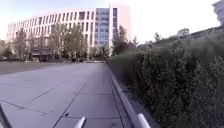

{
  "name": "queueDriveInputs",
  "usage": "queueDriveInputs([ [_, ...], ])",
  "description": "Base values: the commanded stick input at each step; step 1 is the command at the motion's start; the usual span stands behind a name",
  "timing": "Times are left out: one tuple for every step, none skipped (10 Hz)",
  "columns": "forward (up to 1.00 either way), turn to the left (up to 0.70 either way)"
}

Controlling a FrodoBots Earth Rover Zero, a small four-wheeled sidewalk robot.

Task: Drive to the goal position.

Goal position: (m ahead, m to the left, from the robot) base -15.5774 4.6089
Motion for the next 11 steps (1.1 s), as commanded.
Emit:
queueDriveInputs([
  [0.00,0.00],
  [0.00,0.00],
  [0.00,0.00],
  [0.00,0.00],
  [0.00,0.15],
  [0.00,0.39],
  [0.00,0.45],
  [0.00,0.45],
  [0.00,0.45],
  [0.00,0.45],
  [0.00,0.45],
])
